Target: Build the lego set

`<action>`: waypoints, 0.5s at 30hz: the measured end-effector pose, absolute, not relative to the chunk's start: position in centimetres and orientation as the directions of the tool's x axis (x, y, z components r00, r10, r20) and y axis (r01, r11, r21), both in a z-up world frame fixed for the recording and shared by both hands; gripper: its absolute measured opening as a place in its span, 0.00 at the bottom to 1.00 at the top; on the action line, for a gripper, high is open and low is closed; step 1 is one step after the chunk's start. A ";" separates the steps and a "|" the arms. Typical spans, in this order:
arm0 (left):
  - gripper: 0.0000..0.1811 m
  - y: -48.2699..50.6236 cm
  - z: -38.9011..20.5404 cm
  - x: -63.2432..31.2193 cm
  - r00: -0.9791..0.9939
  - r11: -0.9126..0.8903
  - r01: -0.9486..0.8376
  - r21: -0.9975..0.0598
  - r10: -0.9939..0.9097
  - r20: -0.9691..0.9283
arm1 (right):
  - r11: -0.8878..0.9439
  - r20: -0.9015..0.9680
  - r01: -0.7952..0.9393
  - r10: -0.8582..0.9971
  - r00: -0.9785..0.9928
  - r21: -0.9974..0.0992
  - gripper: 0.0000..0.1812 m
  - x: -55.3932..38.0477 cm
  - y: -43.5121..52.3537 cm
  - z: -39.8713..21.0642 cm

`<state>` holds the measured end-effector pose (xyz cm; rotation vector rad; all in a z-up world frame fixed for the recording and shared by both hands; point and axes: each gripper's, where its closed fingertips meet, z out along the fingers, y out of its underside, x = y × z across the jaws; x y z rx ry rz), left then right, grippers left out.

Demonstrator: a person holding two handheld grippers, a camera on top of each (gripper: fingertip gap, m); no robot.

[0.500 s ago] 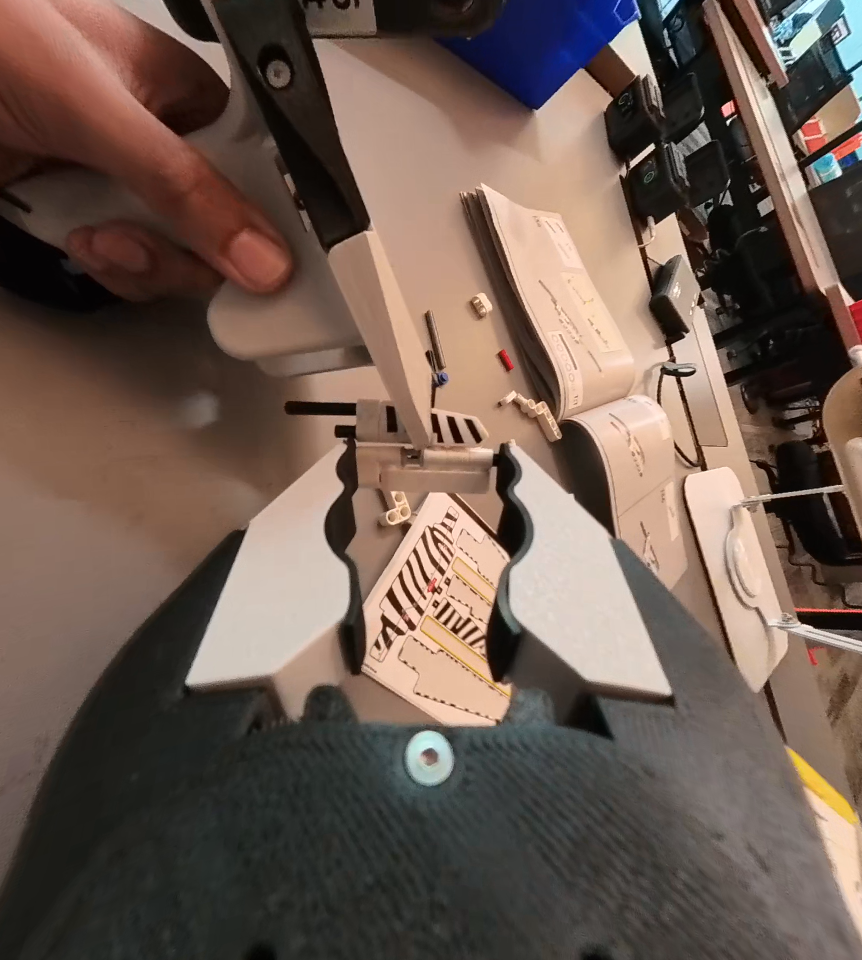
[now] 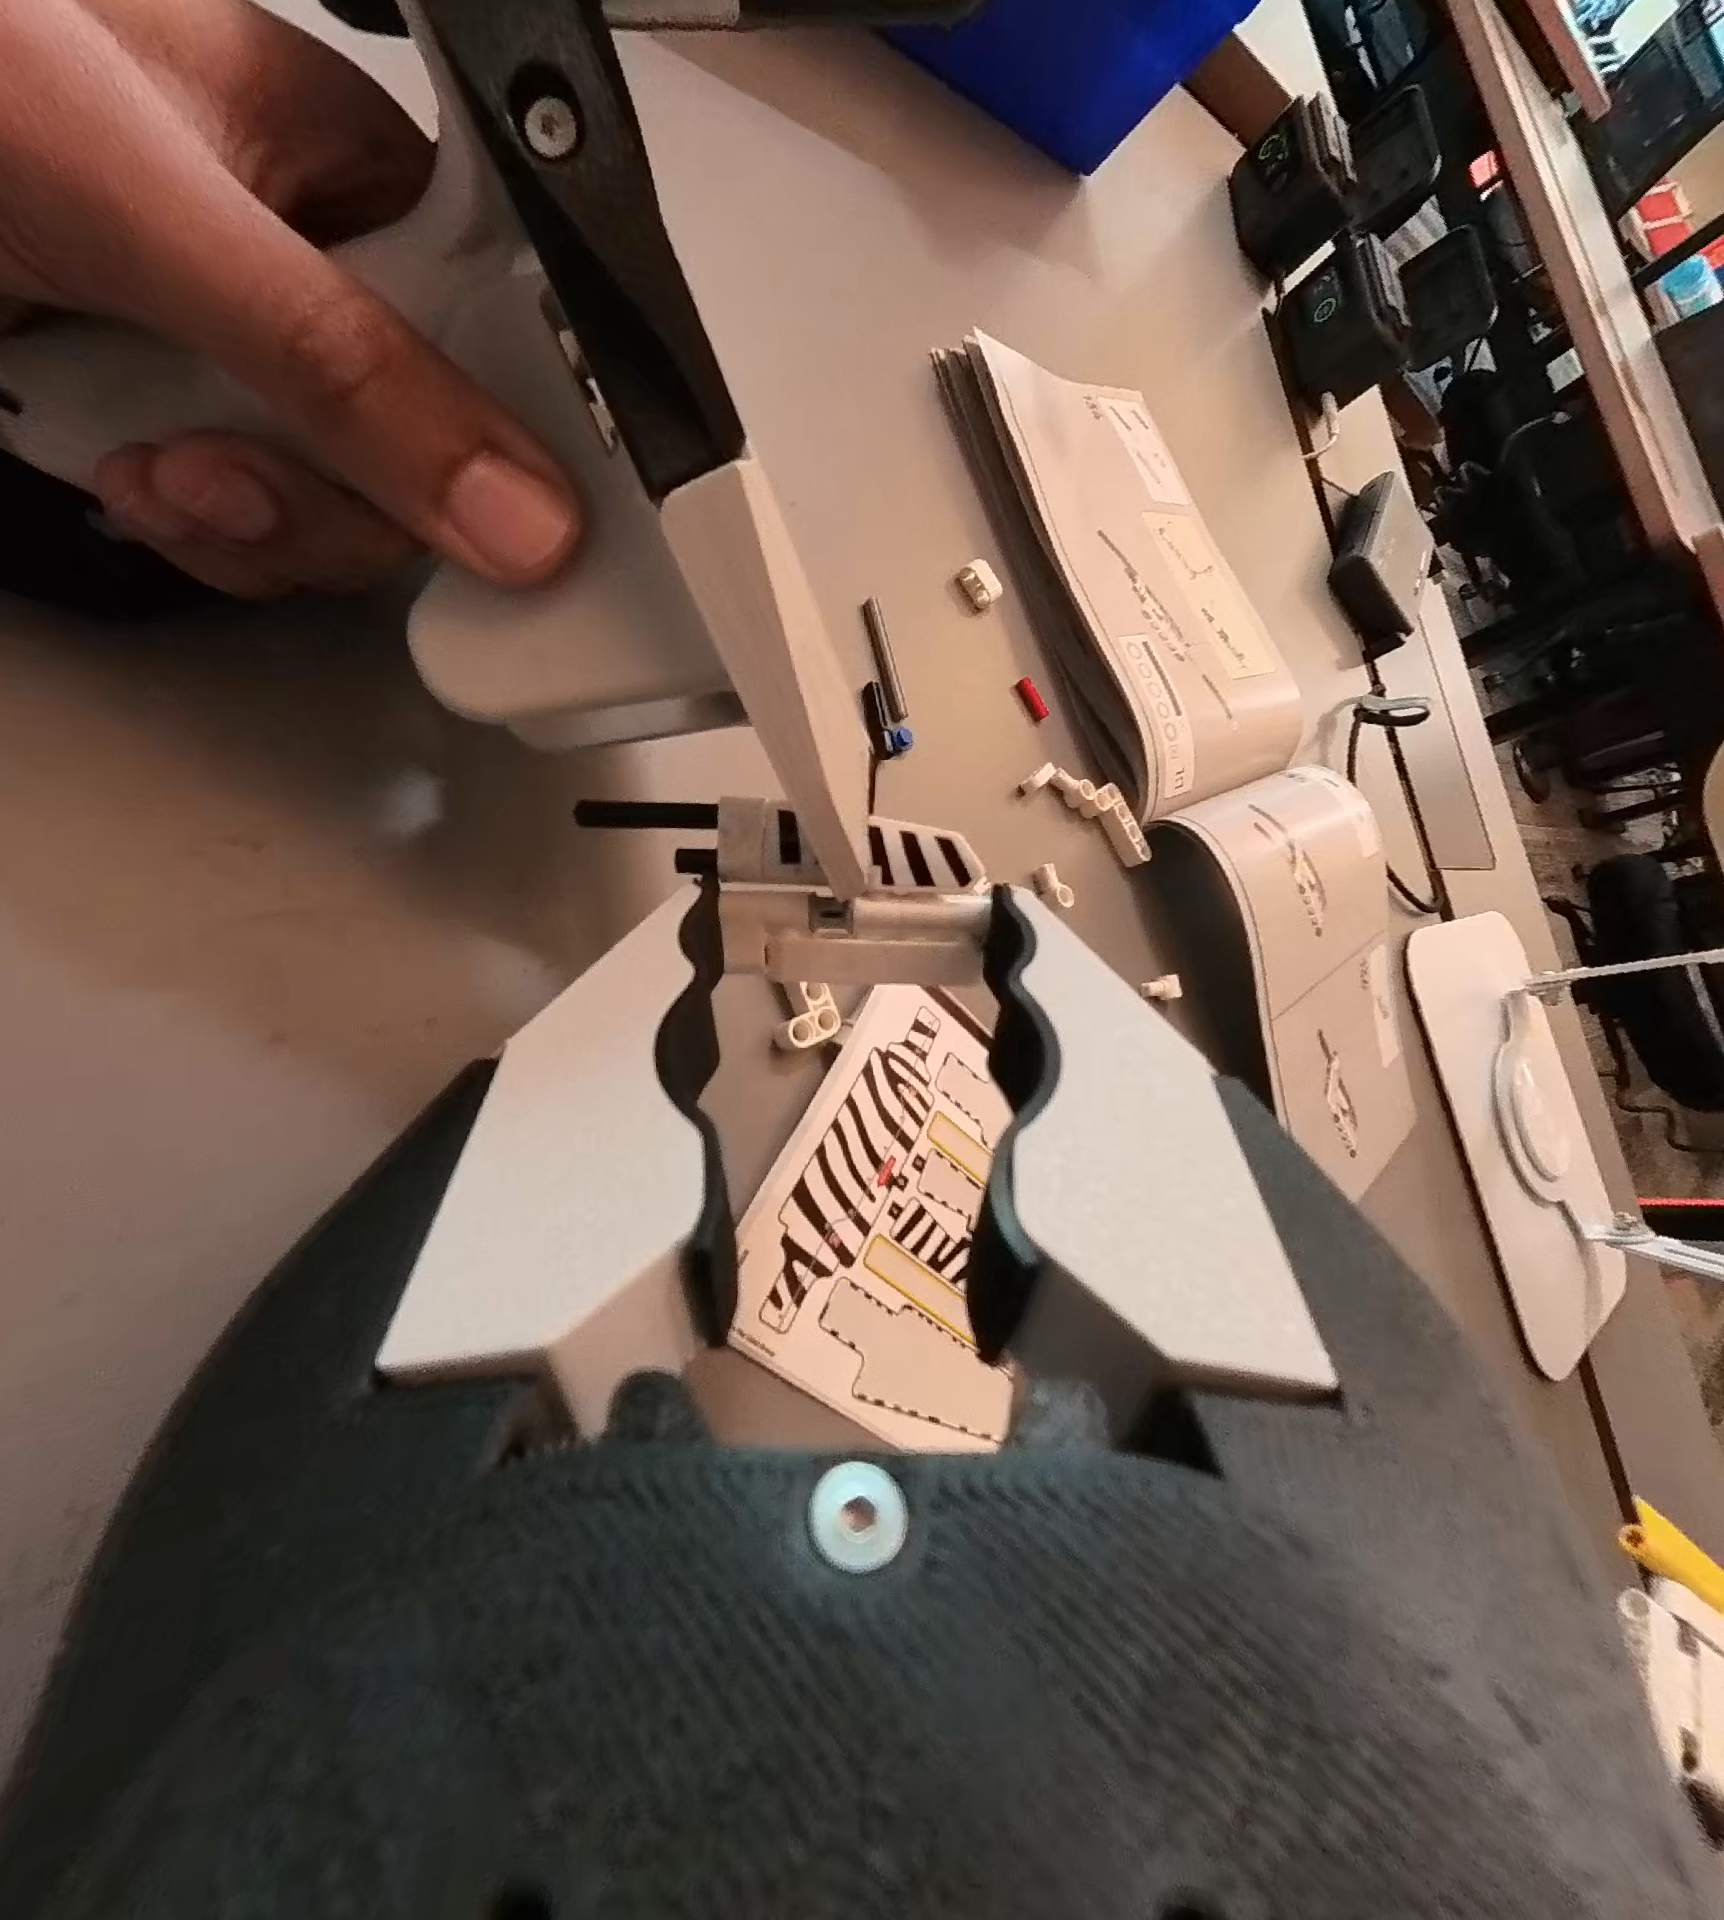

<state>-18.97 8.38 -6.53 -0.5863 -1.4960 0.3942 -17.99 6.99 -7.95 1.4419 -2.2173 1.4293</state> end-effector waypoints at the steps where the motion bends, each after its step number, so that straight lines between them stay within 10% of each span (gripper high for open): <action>1: 0.02 8.3 -6.5 -18.9 0.054 0.805 0.108 -0.583 0.581 0.812 | 0.097 0.545 -0.761 -0.640 -0.541 -0.641 0.28 -17.9 6.9 -7.9; 15: 0.02 7.7 -5.8 -18.5 0.097 0.832 0.064 -0.551 0.544 0.833 | 0.076 0.429 -0.590 -0.614 -0.663 -0.804 0.41 -17.7 7.2 -5.8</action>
